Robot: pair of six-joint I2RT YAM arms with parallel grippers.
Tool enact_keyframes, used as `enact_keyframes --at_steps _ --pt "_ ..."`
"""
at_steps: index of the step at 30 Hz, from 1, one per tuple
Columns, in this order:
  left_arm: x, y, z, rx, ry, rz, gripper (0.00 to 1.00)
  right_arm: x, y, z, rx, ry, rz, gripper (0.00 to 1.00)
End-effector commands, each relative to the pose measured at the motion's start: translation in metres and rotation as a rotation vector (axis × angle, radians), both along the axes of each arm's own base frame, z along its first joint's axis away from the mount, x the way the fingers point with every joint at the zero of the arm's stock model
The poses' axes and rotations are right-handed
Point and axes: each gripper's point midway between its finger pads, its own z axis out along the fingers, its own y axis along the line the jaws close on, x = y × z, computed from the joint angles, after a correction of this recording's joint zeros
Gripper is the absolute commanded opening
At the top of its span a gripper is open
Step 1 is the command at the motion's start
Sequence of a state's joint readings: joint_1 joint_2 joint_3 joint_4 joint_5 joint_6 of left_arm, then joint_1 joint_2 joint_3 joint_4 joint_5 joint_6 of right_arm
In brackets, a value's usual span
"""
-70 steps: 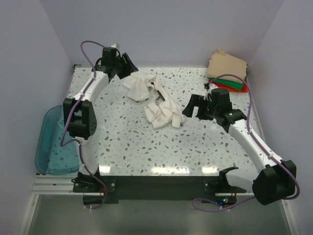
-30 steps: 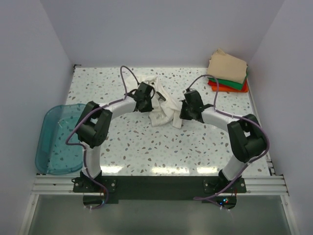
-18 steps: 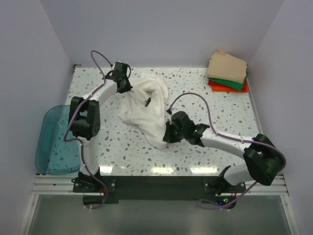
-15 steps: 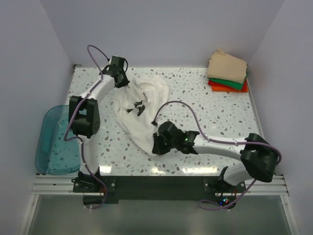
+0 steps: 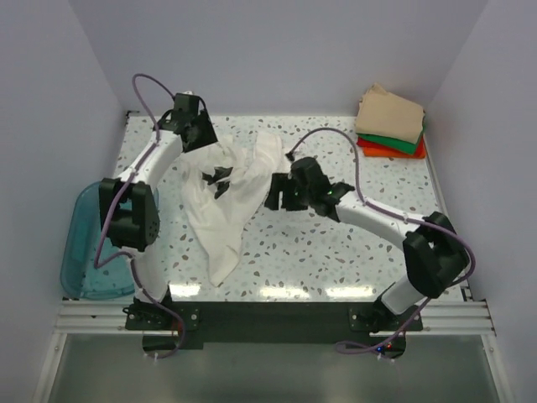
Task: Fold and stack the t-shirts
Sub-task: Flatten the tshirt out
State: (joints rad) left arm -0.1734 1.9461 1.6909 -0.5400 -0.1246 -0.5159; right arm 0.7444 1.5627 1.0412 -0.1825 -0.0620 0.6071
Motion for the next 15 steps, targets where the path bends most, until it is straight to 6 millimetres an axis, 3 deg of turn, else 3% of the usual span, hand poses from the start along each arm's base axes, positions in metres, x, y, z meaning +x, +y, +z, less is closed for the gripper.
enact_keyframes --at_steps 1,2,3,4,5,6,7,8,9,10,12,13,15 --pt "-0.042 -0.008 0.025 -0.071 -0.064 -0.014 0.62 0.072 -0.055 0.012 -0.010 -0.028 -0.201 0.69" --pt "-0.055 -0.007 0.040 -0.085 -0.103 -0.003 0.61 0.084 -0.063 -0.004 -0.032 0.006 -0.232 0.69" --pt "-0.063 -0.007 0.039 -0.103 -0.117 0.011 0.60 0.101 -0.067 -0.002 -0.021 0.003 -0.255 0.69" --pt "-0.085 -0.008 0.013 -0.100 -0.062 0.009 0.59 0.118 -0.080 -0.005 -0.015 0.015 -0.292 0.69" --pt "-0.097 -0.009 0.023 -0.113 -0.093 0.010 0.58 0.127 -0.085 -0.025 -0.036 0.053 -0.308 0.69" --pt "-0.107 -0.009 0.018 -0.123 -0.083 0.022 0.58 0.143 -0.086 -0.018 -0.021 0.032 -0.322 0.69" --pt "-0.128 -0.013 -0.006 -0.119 -0.033 0.012 0.58 0.156 -0.093 -0.021 -0.025 0.027 -0.351 0.69" --pt "-0.139 -0.016 0.000 -0.133 -0.053 0.005 0.57 0.164 -0.095 -0.027 -0.032 0.030 -0.359 0.69" --pt "-0.148 -0.018 -0.006 -0.149 -0.040 0.017 0.57 0.179 -0.092 -0.035 -0.037 0.034 -0.361 0.69" --pt "-0.167 -0.022 -0.025 -0.148 0.003 0.008 0.57 0.188 -0.094 -0.040 -0.038 0.044 -0.371 0.69" --pt "-0.184 -0.029 -0.024 -0.187 -0.012 0.005 0.56 0.203 -0.087 -0.045 -0.012 0.057 -0.361 0.69" --pt "-0.200 -0.034 -0.039 -0.192 0.022 -0.012 0.56 0.209 -0.085 -0.043 -0.001 0.045 -0.362 0.68" --pt "-0.214 -0.037 -0.039 -0.219 0.015 -0.009 0.54 0.222 -0.080 -0.033 0.021 0.015 -0.360 0.68"
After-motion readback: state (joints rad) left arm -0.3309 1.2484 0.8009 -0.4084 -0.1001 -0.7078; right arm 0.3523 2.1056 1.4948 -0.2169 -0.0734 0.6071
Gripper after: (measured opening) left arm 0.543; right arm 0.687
